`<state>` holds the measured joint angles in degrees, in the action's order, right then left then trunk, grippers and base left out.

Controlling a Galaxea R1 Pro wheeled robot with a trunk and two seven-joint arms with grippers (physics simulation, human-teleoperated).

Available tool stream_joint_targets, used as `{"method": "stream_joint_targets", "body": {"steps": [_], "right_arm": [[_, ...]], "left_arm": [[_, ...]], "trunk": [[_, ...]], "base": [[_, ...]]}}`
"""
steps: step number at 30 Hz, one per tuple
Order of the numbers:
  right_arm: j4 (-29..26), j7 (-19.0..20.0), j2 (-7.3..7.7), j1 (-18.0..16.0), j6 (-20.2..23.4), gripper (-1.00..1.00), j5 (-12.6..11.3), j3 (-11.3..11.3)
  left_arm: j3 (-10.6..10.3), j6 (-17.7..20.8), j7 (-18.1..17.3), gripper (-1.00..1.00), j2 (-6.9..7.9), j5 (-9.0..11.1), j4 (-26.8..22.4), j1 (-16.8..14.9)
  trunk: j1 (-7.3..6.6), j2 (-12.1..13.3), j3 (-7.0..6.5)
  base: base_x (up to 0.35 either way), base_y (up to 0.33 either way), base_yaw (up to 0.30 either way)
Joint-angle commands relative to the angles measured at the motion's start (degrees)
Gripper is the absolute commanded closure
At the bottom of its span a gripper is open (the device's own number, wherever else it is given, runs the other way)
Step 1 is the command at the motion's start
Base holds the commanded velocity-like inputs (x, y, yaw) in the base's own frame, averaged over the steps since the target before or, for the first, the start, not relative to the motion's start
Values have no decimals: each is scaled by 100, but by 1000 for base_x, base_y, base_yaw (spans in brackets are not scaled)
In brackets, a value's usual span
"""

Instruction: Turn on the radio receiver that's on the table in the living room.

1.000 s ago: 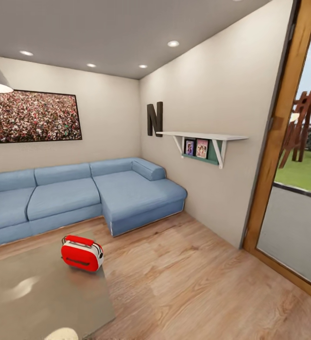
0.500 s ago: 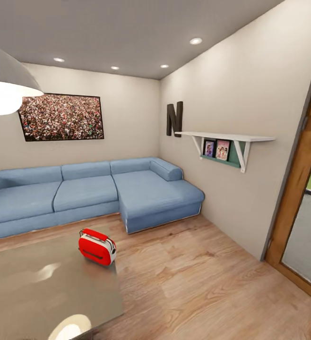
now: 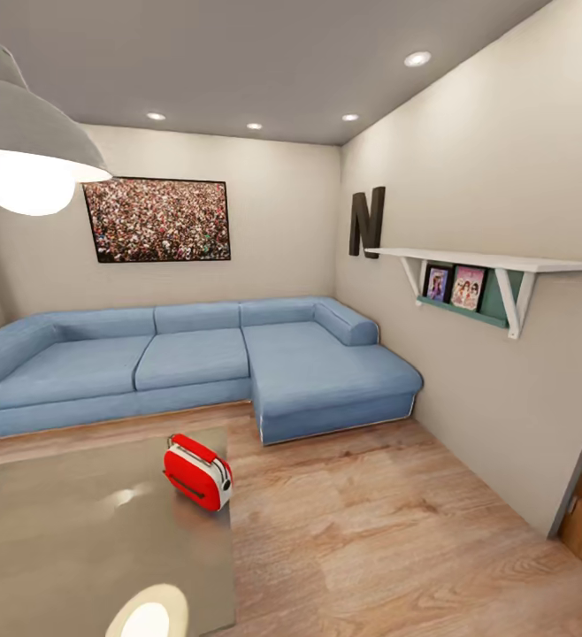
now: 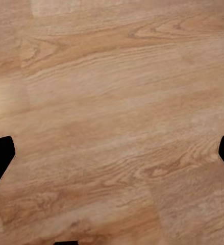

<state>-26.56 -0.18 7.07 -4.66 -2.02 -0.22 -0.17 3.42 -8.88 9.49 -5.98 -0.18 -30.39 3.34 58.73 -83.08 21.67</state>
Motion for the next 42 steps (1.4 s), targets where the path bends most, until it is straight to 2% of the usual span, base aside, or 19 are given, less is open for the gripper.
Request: {"method": "stream_joint_targets", "body": {"steps": [1,12,22,25,26,29,35,42], "right_arm": [[0,0,1,0,0,-100,1,0],[-1,0,0,0,0,-100,-1,16],[2,-21,-1,0,2,-100,6,36],[2,-201,-3,0,3,-100,119,38],[2,-350,-4,0,-5,-100,224,17],[2,-410,-4,0,-8,-100,274,24],[2,-430,-4,0,-7,-100,277,25],[2,-431,-11,0,-8,-100,276,25]], "left_arm": [[0,0,0,-100,0,0,0,0],[0,5,9,-100,0,0,-2,0],[0,9,9,-100,0,0,1,0],[0,9,9,-100,0,0,3,0],[0,9,9,-100,0,0,1,0],[0,9,9,-100,0,0,0,0],[-8,4,7,-100,-9,7,-2,0],[-8,0,9,-100,-9,1,3,0]], "trunk": [[0,0,0],[0,0,0],[0,0,0],[0,0,0],[0,0,0],[0,0,0],[0,0,0],[0,0,0]], "base": [[317,-116,288],[290,-154,287],[27,-18,63],[0,0,0],[0,0,0],[0,0,33],[1,-28,268],[167,-227,296]]}}
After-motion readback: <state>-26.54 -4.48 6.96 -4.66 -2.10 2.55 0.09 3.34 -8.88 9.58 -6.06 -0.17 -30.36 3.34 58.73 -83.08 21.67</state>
